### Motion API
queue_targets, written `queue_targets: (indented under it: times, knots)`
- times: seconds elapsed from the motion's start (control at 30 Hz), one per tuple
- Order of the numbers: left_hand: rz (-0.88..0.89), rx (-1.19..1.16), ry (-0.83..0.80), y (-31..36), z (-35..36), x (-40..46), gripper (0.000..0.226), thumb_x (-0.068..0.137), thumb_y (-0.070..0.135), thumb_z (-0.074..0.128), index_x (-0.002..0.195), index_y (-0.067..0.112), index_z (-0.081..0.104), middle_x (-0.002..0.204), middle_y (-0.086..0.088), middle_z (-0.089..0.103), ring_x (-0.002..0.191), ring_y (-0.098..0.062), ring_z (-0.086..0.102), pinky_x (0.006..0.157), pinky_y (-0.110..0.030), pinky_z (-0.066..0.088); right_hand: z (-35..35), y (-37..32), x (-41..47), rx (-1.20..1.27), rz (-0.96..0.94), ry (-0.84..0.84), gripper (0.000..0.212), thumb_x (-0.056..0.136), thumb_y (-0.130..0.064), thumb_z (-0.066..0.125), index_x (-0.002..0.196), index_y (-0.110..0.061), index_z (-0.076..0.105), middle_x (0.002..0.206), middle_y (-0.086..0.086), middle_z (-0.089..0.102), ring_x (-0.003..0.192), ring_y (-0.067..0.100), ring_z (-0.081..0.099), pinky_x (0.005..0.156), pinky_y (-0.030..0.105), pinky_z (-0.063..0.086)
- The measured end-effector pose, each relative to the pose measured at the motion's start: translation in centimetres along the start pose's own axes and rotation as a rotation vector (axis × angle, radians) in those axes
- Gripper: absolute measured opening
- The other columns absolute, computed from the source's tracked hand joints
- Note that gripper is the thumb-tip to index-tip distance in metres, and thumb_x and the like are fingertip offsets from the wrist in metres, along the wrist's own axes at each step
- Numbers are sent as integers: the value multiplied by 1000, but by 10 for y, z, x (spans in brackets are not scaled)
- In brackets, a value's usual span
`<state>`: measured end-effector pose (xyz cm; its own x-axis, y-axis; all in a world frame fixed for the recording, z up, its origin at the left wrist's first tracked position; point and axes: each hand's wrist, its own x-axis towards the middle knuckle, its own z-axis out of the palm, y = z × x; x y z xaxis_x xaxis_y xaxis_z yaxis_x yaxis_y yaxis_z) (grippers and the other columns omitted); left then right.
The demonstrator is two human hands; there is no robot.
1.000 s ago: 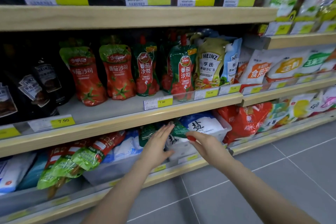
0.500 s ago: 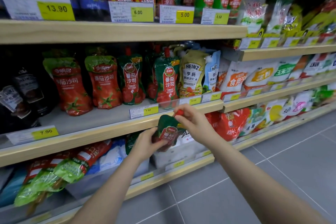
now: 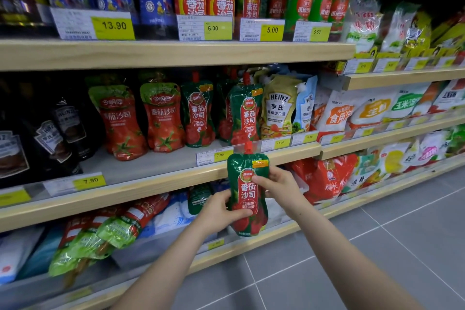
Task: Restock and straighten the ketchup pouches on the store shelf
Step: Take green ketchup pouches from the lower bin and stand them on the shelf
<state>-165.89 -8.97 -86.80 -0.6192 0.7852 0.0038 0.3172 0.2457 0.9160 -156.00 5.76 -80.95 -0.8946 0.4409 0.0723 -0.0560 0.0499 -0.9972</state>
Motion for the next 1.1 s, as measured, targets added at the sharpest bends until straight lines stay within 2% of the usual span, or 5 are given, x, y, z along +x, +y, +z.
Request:
queue_targets:
  times: [0.2, 0.57, 0.8, 0.9, 1.1]
  knots:
    - [-29, -96, -11, -10, 3, -12, 69, 44, 39, 88, 107, 28, 61, 106, 7, 70, 99, -12, 66, 90, -41, 52, 3, -14, 3, 24, 15, 5, 13, 83, -15, 65, 95, -21, 66, 88, -6, 74, 82, 9, 69, 61, 19, 54]
    - [122, 173, 122, 13, -13, -25, 60, 61, 44, 81, 114, 31, 55, 103, 11, 68, 93, -2, 62, 87, -30, 51, 42, 6, -10, -341, 36, 203, 70, 57, -19, 86, 114, -15, 46, 103, 1, 64, 96, 18, 61, 86, 40, 52]
    - [530, 1049, 738, 8, -146, -39, 57, 88, 58, 36, 113, 14, 60, 108, -4, 63, 101, -24, 57, 89, -39, 36, 63, -54, 25, -341, -245, 182, 71, 59, -26, 85, 114, -22, 41, 100, -9, 60, 91, 7, 59, 75, 20, 48]
    - [310, 1210, 722, -5, -179, -47, 69, 91, 62, 19, 104, 12, 64, 96, -7, 63, 90, -29, 59, 78, -43, 41, 89, -72, 50, -410, -338, 182, 66, 60, -29, 85, 106, -27, 37, 96, -11, 55, 85, 7, 55, 73, 20, 43]
    - [288, 1374, 736, -17, -182, -51, 38, 83, 49, 41, 85, 14, 57, 79, -7, 56, 74, -29, 52, 62, -38, 34, 114, -70, 88, -430, -362, 222, 60, 64, -26, 83, 102, -24, 37, 101, -5, 57, 92, 13, 57, 76, 24, 46]
